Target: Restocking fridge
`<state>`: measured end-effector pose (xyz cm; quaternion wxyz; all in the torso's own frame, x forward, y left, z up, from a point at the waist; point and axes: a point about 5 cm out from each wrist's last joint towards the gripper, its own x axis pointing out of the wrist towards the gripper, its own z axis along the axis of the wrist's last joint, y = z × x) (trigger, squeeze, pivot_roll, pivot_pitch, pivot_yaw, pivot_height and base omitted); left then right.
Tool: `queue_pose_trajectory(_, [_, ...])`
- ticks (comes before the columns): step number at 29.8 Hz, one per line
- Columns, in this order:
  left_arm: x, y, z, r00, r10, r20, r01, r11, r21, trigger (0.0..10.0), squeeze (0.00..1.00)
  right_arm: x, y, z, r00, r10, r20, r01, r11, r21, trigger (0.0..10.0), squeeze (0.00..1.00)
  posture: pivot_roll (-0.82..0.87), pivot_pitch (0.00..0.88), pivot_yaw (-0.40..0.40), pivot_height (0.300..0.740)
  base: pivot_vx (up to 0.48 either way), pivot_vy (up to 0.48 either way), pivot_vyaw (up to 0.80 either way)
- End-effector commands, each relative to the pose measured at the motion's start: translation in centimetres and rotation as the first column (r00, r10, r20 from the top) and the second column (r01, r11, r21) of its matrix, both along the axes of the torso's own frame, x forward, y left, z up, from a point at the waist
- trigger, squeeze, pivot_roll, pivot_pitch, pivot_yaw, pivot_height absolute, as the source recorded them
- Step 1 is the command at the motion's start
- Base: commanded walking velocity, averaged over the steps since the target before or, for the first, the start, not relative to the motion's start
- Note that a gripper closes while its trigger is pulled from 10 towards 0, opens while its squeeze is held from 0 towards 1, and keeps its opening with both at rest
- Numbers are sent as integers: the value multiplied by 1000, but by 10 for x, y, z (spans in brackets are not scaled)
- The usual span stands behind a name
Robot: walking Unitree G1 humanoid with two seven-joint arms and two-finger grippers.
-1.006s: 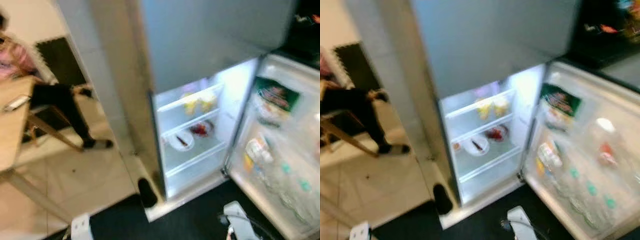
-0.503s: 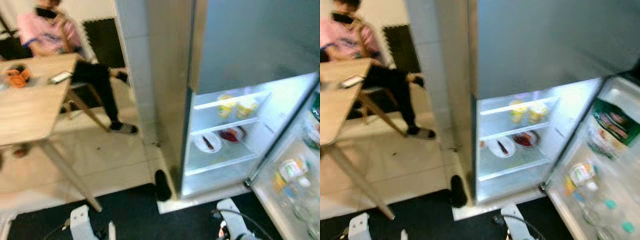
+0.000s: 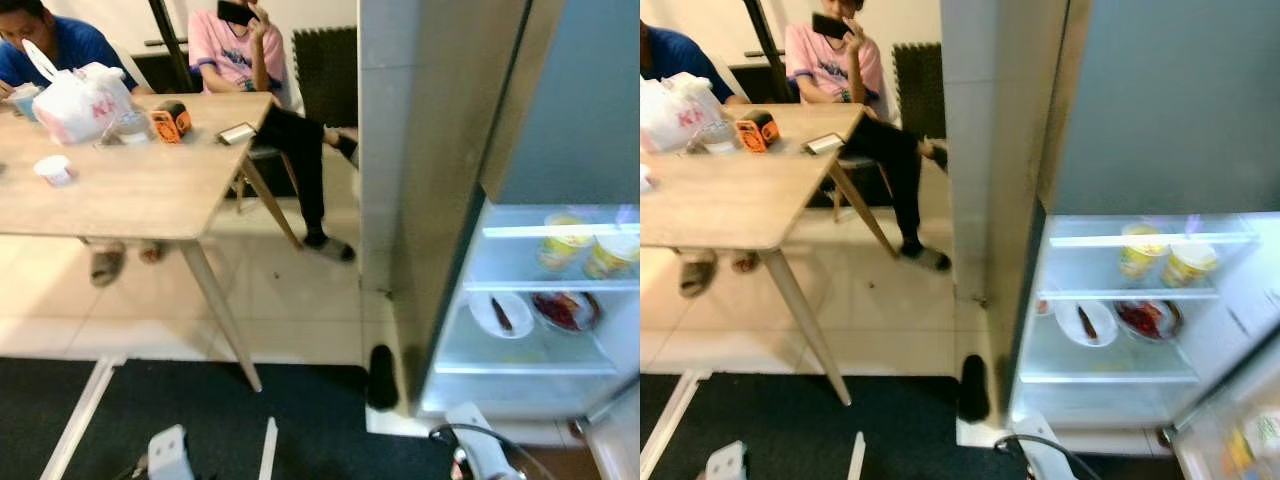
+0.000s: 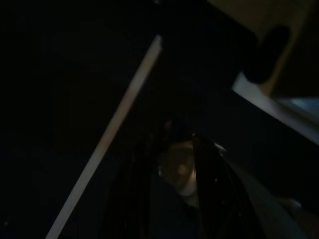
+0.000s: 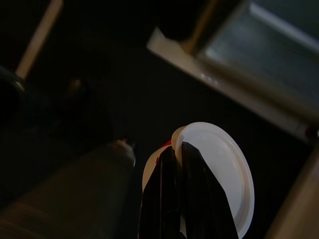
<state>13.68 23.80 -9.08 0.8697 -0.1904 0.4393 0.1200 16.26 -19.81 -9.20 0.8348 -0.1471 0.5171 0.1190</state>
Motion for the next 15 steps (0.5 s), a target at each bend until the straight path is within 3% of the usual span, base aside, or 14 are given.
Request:
queue_pose_trajectory(1, [-8,-2,-3,999,3,-32,-3,1000,-9,10000,0,-5,-2,-2,1000,8,-10,-8,1000,-12,10000,0,-15,0,23,740,0,0,788])
queue_pose_trajectory(5, [-7,-2,-3,999,-1,-32,0,1000,-9,10000,0,-4,-6,-1,1000,10,-3,-10,999,-49,10000,0,-15,0,19,740,0,0,791])
queue_pose_trajectory(11, [-5,-3,-3,1000,-4,-19,4,1000,-23,10000,0,-2,-10,0,1000,-11,9,11,997,-70,10000,0,-14,0,13,740,0,0,0])
queue_pose_trajectory(15, [-4,-4,-2,1000,1,-14,-2,999,-33,10000,0,1,-10,2,1000,1,15,0,998,-70,10000,0,-13,0,11,740,0,-415,0])
